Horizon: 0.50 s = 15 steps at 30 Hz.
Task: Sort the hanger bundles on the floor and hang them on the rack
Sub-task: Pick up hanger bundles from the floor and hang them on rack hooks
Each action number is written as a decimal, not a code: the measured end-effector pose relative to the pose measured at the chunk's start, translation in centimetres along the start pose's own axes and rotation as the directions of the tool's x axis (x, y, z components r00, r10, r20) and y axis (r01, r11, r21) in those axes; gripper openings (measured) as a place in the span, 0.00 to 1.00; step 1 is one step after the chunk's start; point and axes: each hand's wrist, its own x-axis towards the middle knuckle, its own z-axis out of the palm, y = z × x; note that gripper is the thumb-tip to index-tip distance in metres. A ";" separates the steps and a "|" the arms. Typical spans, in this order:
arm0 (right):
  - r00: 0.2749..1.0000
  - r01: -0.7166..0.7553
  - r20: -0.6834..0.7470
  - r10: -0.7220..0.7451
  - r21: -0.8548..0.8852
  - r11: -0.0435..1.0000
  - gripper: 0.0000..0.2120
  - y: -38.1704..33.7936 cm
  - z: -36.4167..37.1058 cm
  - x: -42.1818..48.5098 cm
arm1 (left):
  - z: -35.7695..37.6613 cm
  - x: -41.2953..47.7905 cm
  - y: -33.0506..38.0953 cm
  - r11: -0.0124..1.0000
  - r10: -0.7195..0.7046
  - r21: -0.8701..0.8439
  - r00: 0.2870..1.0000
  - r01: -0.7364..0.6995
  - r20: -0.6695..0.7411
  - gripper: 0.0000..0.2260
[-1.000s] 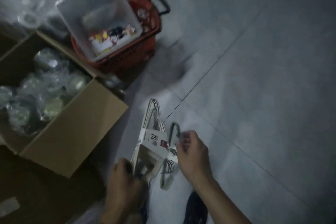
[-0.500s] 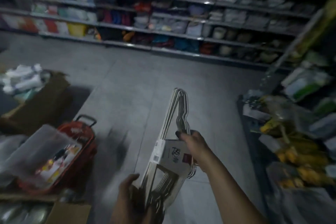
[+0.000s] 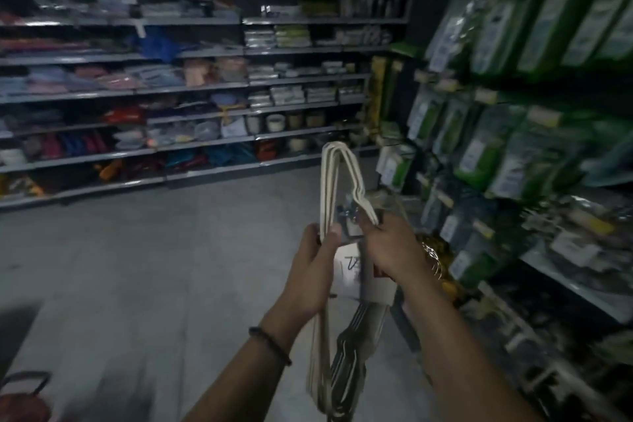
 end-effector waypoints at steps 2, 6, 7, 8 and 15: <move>1.000 0.006 -0.030 -0.008 -0.061 0.998 0.17 1.5 -4.1 0.6 | 4.1 2.3 2.5 1.000 0.012 -0.014 0.999 -0.011 0.035 0.16; 0.995 0.002 -0.097 -0.011 -0.093 0.996 0.12 5.0 -11.8 2.0 | 11.8 6.0 6.3 0.993 0.023 -0.118 0.984 -0.002 0.174 0.23; 0.994 -0.003 -0.112 -0.006 -0.085 0.996 0.13 5.8 -13.4 2.3 | 13.6 6.7 7.3 0.987 0.027 -0.161 0.976 0.009 0.217 0.27; 0.992 -0.010 -0.129 -0.001 -0.078 0.997 0.15 6.6 -15.0 2.7 | 15.5 7.6 8.1 0.983 0.025 -0.182 0.969 0.021 0.244 0.31; 0.940 -0.015 -0.341 -0.026 -0.117 0.993 0.12 10.7 -24.7 3.4 | 28.3 10.6 11.4 0.975 0.063 -0.222 0.931 0.020 0.361 0.24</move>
